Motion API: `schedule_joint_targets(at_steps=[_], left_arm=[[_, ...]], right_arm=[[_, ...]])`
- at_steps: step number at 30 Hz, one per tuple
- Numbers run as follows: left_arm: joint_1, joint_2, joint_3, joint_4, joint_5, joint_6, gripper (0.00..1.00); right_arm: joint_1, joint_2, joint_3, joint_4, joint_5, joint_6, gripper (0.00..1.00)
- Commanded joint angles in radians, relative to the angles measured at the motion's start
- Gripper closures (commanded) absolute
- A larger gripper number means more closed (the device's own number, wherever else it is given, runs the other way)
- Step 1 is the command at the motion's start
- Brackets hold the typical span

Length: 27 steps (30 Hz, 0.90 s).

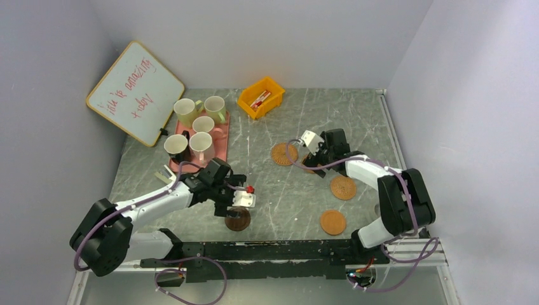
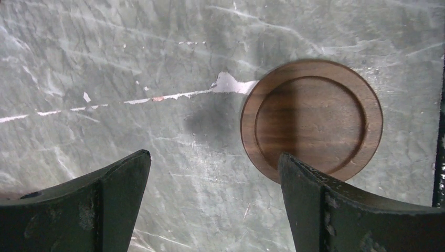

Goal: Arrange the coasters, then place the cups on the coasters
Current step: Move the coaster to the center of the board.

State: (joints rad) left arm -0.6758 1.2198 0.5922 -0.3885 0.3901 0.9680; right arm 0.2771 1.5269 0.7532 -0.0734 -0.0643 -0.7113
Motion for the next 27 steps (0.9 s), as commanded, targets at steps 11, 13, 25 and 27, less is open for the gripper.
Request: schedule_joint_targets(at_steps=[11,13,25,27], left_arm=[[-0.137,0.029,0.066,-0.046,-0.090,0.005,0.04],[-0.153,0.033,0.054,-0.019,-0.109,-0.006,0.03],[-0.305,0.197,0.055,0.170,-0.263,-0.096,0.04],[-0.330,0.235,0.072,0.209,-0.287,-0.123,0.04]], right_arm=[[0.058,-0.281,-0.135,-0.348,-0.121,-0.216,0.00],[0.059,-0.343,-0.129,-0.357,-0.140,-0.204,0.00],[-0.066,-0.572,-0.126,-0.476,-0.074,-0.293,0.00],[-0.105,-0.588,-0.151,-0.470,-0.081,-0.307,0.00]])
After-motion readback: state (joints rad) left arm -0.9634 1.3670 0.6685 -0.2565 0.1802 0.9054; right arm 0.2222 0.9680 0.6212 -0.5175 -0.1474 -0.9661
